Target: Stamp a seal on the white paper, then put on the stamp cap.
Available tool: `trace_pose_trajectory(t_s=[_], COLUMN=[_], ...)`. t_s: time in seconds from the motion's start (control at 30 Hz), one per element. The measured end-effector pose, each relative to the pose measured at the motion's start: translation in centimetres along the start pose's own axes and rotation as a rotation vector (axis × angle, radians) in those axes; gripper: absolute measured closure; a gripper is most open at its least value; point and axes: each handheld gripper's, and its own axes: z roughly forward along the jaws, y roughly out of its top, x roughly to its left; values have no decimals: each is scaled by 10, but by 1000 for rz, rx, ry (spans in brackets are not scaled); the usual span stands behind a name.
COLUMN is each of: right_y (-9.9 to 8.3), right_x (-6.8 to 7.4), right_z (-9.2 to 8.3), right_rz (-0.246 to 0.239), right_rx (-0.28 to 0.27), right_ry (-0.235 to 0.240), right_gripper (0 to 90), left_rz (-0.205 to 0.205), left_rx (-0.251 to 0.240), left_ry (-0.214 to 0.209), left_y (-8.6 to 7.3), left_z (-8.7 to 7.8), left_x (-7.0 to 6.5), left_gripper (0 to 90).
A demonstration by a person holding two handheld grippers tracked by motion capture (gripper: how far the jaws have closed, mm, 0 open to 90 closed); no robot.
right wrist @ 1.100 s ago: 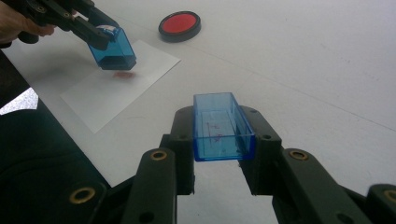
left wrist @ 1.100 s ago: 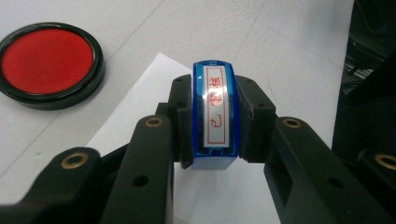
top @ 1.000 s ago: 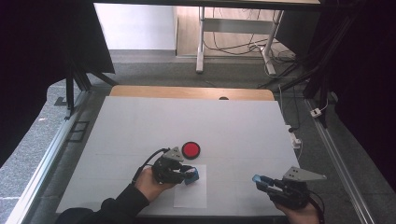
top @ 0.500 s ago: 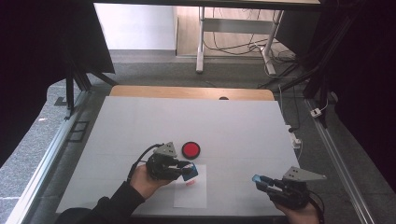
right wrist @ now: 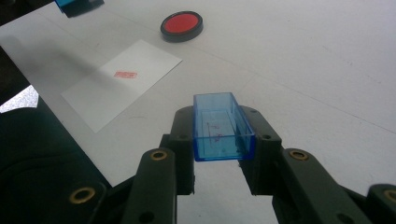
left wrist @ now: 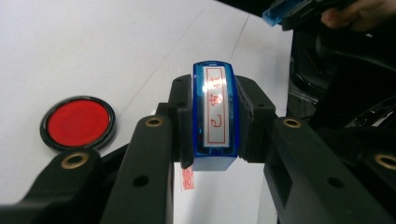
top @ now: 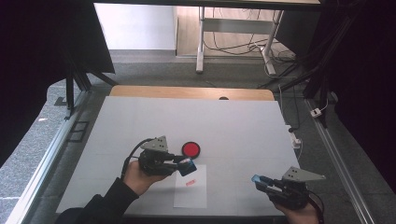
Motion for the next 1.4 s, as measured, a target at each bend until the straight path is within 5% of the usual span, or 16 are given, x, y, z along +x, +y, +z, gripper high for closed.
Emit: trace_pose_trajectory(t_s=[0.4,1.4], right_y=[5,36], right_x=[6,41], right_z=[0,41], right_rz=[-21,-152], right_rx=[-25,20], right_ry=[14,233], right_gripper=[682,682], left_rz=[23,59], left_rx=[-9,-19], left_ry=[-46,-74], left_y=[2,3], left_z=[-7,-12], left_x=[0,1], left_gripper=[702,702])
